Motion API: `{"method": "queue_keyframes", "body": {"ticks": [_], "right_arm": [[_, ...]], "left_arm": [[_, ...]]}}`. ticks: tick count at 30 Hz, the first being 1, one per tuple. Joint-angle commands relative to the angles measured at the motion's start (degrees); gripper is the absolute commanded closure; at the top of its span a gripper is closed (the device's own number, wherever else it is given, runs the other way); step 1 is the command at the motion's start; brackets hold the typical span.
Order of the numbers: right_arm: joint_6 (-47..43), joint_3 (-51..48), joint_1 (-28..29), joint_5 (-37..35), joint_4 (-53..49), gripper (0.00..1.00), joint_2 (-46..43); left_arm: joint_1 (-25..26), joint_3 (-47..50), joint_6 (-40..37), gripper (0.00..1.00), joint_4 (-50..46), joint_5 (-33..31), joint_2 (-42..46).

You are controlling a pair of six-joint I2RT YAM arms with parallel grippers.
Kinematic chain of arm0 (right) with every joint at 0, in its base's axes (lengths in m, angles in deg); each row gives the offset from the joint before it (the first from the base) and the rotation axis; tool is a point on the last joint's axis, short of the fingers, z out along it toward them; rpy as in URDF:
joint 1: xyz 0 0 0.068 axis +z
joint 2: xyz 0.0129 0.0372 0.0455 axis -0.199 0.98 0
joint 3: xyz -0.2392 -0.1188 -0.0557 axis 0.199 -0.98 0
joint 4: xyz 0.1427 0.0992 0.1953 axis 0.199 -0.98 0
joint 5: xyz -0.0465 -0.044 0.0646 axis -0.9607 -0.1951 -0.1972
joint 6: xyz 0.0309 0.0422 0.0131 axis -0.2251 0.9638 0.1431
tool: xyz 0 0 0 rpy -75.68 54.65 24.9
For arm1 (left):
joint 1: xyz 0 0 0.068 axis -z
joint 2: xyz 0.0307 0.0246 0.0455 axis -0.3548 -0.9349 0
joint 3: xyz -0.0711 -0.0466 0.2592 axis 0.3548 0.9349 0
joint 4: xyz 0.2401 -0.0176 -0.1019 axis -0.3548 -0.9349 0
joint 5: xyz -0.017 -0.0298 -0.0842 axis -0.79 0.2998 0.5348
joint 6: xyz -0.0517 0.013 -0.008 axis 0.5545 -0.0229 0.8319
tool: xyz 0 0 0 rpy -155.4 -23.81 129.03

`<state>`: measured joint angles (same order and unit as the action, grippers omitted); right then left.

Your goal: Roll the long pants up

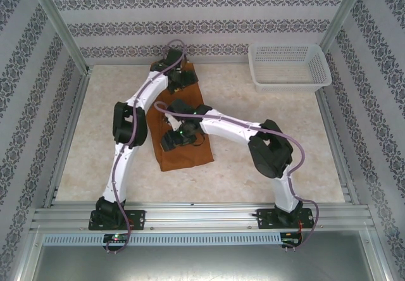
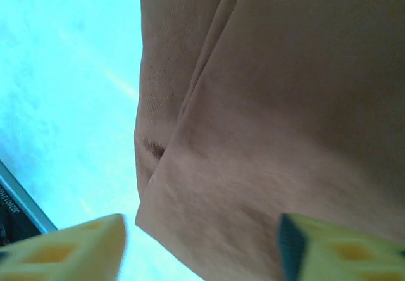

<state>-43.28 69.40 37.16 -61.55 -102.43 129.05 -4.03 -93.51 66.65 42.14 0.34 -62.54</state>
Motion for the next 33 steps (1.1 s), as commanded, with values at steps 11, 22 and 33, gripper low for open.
{"method": "queue_keyframes", "body": {"ticks": [11, 22, 33], "right_arm": [[-15.5, -14.3, -9.7, -12.9, -4.9, 1.00, -20.2], [-23.3, -27.2, -0.2, -27.8, -2.5, 0.15, -30.5], [-29.1, -36.3, 10.6, -37.7, 1.9, 0.14, -35.4]], "left_arm": [[0.9, 51.1, 2.0, 1.00, 12.8, -4.8, 45.8], [12.6, 89.0, 23.9, 0.00, 19.1, -12.8, 73.7], [14.1, 88.3, 27.1, 0.00, 16.0, -20.2, 77.7]]}}
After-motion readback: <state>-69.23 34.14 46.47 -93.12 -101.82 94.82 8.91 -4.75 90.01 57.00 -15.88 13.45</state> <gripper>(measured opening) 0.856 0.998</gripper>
